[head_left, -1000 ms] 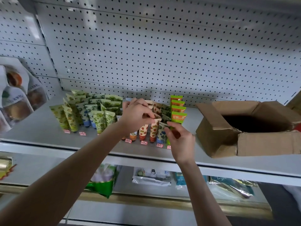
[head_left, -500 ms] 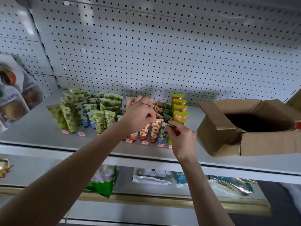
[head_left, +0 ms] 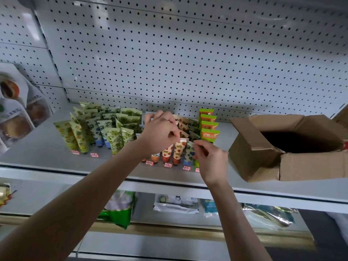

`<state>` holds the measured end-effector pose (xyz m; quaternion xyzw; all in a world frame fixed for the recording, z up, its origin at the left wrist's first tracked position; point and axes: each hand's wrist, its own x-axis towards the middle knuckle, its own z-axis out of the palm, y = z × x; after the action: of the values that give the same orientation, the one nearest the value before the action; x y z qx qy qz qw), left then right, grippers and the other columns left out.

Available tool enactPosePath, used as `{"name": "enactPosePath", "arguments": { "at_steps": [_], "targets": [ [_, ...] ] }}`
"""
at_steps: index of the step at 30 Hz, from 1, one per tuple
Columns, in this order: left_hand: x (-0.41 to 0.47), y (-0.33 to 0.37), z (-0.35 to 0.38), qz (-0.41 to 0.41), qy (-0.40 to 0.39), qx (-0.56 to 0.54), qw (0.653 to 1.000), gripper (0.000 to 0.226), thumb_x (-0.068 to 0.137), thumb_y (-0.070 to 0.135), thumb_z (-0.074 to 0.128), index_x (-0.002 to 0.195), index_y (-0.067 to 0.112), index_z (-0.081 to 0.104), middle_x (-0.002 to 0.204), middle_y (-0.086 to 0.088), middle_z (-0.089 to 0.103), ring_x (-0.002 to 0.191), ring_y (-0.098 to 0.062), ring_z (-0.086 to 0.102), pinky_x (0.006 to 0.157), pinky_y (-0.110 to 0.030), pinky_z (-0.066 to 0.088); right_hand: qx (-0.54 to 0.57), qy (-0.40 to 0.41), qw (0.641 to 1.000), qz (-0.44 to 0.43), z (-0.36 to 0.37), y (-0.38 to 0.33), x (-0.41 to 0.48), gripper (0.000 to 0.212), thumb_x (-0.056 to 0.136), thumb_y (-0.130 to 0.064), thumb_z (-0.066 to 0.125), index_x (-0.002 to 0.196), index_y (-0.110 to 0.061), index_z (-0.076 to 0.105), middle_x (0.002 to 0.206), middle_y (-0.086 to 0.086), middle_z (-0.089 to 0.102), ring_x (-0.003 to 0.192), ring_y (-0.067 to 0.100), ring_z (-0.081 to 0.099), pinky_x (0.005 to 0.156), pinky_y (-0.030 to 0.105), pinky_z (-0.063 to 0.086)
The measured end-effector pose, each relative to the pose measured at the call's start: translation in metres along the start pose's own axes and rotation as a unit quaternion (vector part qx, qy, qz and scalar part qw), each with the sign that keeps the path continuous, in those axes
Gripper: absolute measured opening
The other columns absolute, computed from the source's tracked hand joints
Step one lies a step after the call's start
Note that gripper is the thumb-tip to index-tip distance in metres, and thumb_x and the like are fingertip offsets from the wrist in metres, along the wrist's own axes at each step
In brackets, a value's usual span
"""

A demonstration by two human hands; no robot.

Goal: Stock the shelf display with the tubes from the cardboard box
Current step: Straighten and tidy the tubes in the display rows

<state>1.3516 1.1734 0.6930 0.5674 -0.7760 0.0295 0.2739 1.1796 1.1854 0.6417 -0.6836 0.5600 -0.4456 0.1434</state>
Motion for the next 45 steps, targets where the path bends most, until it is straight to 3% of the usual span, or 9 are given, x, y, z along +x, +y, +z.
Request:
{"name": "enactPosePath", "arguments": {
  "at_steps": [8, 15, 31, 36, 45],
  "targets": [
    [-0.002, -0.002, -0.002, -0.012, -0.015, -0.01, 1.0, 0.009, 0.079, 0.036, 0.069, 0.083, 0.029, 0.073, 0.099, 0.015, 0.045, 0.106, -0.01, 0.038, 0.082, -0.023, 0.008, 0.016, -0.014, 1.0, 0.003, -0.004, -0.006, -0.002, 0.013, 0.091, -0.016, 0.061, 0.097, -0.016, 0.072, 0.071, 0.006, 0.071, 0.06, 0.015, 0.068, 0.064, 0.036, 0.055],
    [0.0, -0.003, -0.001, -0.01, -0.035, -0.013, 0.999, 0.013, 0.08, 0.041, 0.067, 0.087, 0.031, 0.073, 0.1, 0.016, 0.042, 0.106, -0.009, 0.035, 0.079, -0.023, 0.008, 0.014, -0.019, 1.0, 0.006, -0.003, -0.009, -0.001, 0.013, 0.091, -0.015, 0.06, 0.098, -0.015, 0.071, 0.067, 0.004, 0.07, 0.058, 0.013, 0.067, 0.063, 0.039, 0.055],
    [0.007, -0.009, -0.002, -0.033, -0.021, -0.064, 0.997, 0.015, 0.085, 0.041, 0.062, 0.088, 0.031, 0.072, 0.103, 0.013, 0.046, 0.102, -0.005, 0.032, 0.081, -0.023, 0.01, 0.015, -0.016, 1.0, 0.003, -0.001, -0.006, -0.001, 0.015, 0.091, -0.014, 0.059, 0.101, -0.016, 0.07, 0.069, 0.006, 0.07, 0.062, 0.02, 0.068, 0.062, 0.045, 0.057],
    [0.02, -0.009, -0.002, -0.043, -0.035, -0.038, 0.998, 0.015, 0.085, 0.039, 0.062, 0.094, 0.033, 0.071, 0.107, 0.011, 0.047, 0.111, -0.011, 0.034, 0.084, -0.027, 0.012, 0.022, -0.003, 1.0, -0.008, 0.0, -0.006, -0.002, 0.017, 0.09, -0.019, 0.061, 0.104, -0.017, 0.07, 0.069, 0.007, 0.071, 0.062, 0.024, 0.067, 0.06, 0.046, 0.056],
    [0.036, -0.002, 0.004, -0.02, -0.068, 0.006, 0.997, 0.018, 0.08, 0.045, 0.065, 0.089, 0.032, 0.073, 0.107, 0.006, 0.052, 0.108, -0.016, 0.036, 0.082, -0.032, 0.016, 0.014, 0.01, 1.0, -0.021, -0.005, -0.01, -0.001, 0.018, 0.089, -0.02, 0.063, 0.104, -0.014, 0.07, 0.068, 0.005, 0.071, 0.062, 0.021, 0.067, 0.06, 0.043, 0.055]
  ]
}}
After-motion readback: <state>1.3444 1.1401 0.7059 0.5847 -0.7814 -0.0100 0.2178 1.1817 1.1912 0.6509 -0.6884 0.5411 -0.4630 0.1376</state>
